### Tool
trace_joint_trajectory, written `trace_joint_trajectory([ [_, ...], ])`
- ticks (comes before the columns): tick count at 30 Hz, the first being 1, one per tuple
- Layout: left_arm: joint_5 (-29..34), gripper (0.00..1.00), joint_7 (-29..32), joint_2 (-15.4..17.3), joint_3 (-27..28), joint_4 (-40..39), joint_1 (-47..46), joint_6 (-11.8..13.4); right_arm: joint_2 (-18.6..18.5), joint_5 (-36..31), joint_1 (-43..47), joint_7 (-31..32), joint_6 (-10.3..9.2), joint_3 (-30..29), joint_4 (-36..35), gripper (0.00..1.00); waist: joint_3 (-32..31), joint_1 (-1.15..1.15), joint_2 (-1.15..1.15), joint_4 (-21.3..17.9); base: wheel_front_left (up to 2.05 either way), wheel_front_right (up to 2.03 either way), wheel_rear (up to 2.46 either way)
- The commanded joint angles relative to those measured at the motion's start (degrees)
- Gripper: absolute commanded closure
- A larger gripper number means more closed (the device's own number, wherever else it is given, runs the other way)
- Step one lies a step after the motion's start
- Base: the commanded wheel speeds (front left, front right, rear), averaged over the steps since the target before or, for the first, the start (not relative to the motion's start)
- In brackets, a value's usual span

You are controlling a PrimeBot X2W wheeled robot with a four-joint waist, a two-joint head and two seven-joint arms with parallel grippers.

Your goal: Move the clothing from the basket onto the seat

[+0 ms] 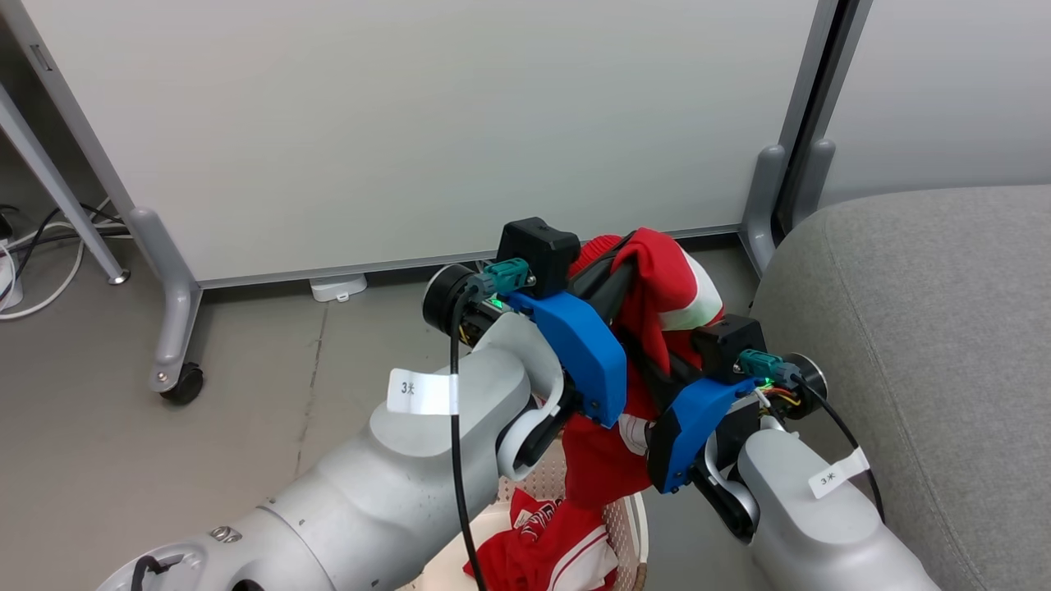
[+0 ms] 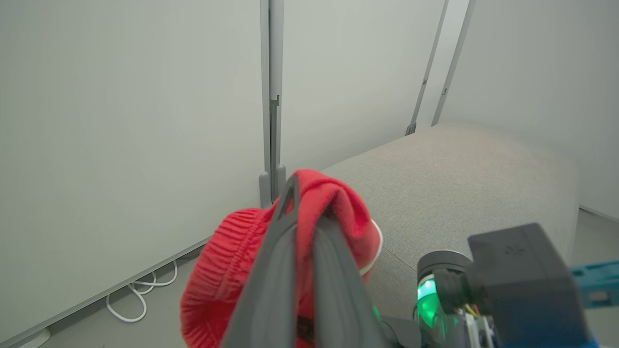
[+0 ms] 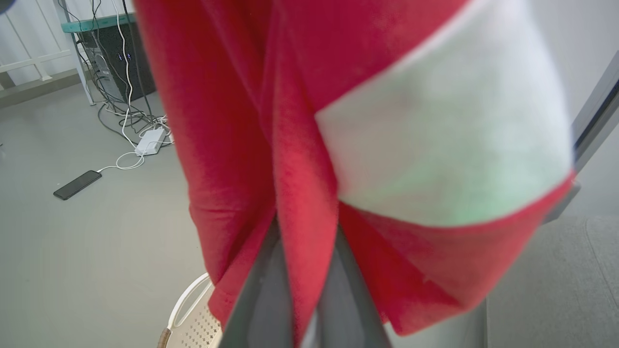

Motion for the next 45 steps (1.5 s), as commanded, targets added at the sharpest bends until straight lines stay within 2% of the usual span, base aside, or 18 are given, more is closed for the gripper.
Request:
trace_joint_trajectory([
  [1, -0.2, 1.00, -0.3, 0.0, -0.1, 0.2, -0.1, 0.2, -0.1, 0.3, -1.0, -0.3, 0.01, 0.3, 0.4, 1.00, 0.0, 0.00, 0.00, 0.0, 0.00, 0.00, 0.00],
  [12, -0.2, 1.00, -0.6, 0.0, -0.3, 0.7, 0.0, 0.0, -0.1, 2.4, -1.8, -1.2, 0.01, 1.6, 1.9, 1.00, 0.0, 0.00, 0.00, -0.3, 0.00, 0.00, 0.00],
  [13, 0.0, 0.71, -0.6, 0.0, -0.3, 0.8, -0.1, 0.1, -0.1, 2.5, -1.9, -1.3, 0.01, 1.7, 2.0, 1.00, 0.0, 0.00, 0.00, -0.3, 0.00, 0.00, 0.00],
  [14, 0.3, 0.18, -0.7, 0.0, -0.3, 0.9, -0.1, 0.2, -0.1, 2.6, -1.9, -1.4, 0.01, 1.9, 2.1, 1.00, 0.0, 0.00, 0.00, -0.4, 0.00, 0.00, 0.00],
  [15, 0.5, 0.00, -0.7, 0.0, -0.3, 1.0, 0.1, 0.1, -0.1, 2.7, -2.0, -1.5, 0.01, 2.1, 2.2, 1.00, 0.0, 0.00, 0.00, -0.4, 0.00, 0.00, 0.00],
  [25, 3.0, 0.00, -1.5, 0.0, 1.4, 2.5, 3.6, -1.7, -0.1, 2.5, -2.5, -2.3, 0.01, 1.6, 3.4, 1.00, -0.4, 0.00, 0.00, -0.8, 0.00, 0.00, 0.00],
  [28, 6.0, 0.00, -1.5, 1.0, 5.6, 1.3, 6.5, -2.2, -0.1, 2.2, -2.2, -2.6, 0.01, 0.8, 3.6, 1.00, -0.4, 0.00, 0.00, -1.0, 0.00, 0.00, 0.00],
  [33, 14.1, 0.00, -1.5, 5.0, 12.9, -4.0, 14.2, -2.7, -0.1, 1.5, -1.7, -2.9, 0.01, -0.6, 4.2, 1.00, -0.4, 0.00, 0.00, -1.1, 0.00, 0.00, 0.00],
  [38, 22.3, 0.00, -1.5, 8.3, 21.1, -10.5, 23.9, -2.1, -0.1, 0.6, -1.2, -3.1, 0.01, -1.9, 4.2, 1.00, -0.4, 0.00, 0.00, -1.1, 0.00, 0.00, 0.00],
  [45, 31.8, 0.00, -1.5, 9.7, 31.0, -18.1, 34.9, -4.2, -0.1, -0.6, -0.3, -3.2, 0.01, -3.4, 3.7, 1.00, -0.4, 0.00, 0.00, -0.9, 0.00, 0.00, 0.00],
])
